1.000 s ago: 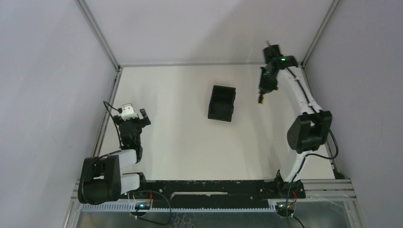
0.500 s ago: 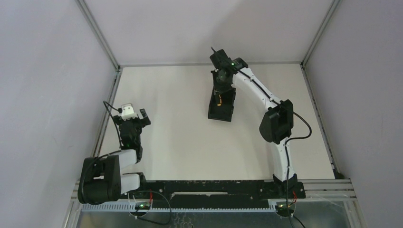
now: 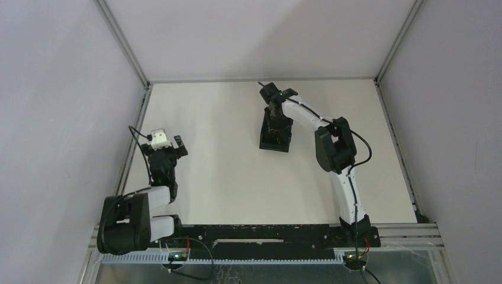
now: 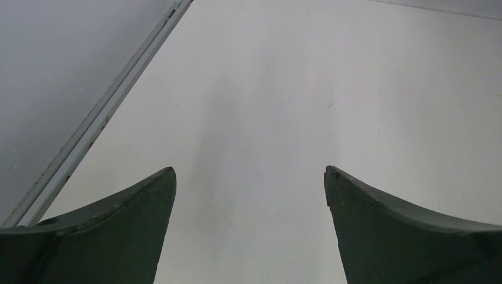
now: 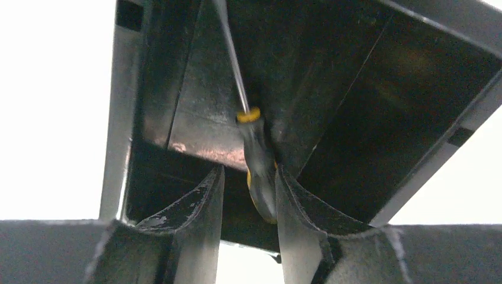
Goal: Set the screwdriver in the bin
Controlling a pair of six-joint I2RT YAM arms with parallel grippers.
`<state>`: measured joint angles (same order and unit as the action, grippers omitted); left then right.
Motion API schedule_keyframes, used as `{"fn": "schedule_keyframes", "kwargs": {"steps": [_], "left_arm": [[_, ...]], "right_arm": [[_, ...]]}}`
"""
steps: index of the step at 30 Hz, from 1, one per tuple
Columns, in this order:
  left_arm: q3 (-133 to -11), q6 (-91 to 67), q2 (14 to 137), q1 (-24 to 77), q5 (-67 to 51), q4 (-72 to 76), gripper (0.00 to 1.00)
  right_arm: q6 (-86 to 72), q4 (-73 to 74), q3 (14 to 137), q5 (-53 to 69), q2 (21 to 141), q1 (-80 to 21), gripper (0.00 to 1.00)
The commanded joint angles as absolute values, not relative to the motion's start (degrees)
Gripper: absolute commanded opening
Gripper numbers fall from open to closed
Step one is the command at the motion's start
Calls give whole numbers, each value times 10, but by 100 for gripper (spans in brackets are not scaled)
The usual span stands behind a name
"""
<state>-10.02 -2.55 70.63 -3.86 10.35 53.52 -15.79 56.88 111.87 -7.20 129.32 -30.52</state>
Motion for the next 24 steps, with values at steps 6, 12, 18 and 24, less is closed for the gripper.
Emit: {"fn": "schedule_keyframes", "kwargs": {"steps": [6,12,18,24], "left_arm": [[-132,-17,707,-36,105,558,100],[-132,-17,708,-36,105,558,100],[-132,-17,708,-36,105,558,100],[-131,-18,708,-36,105,558,100]], "right_arm": [[-167,528,1128,-106,1177,-310,47],[-146,466,1046,-129,1023,-307,100],[-117,301,829,-78,821,-277,100],[-116,204,596,-80,633,-247,100]]}}
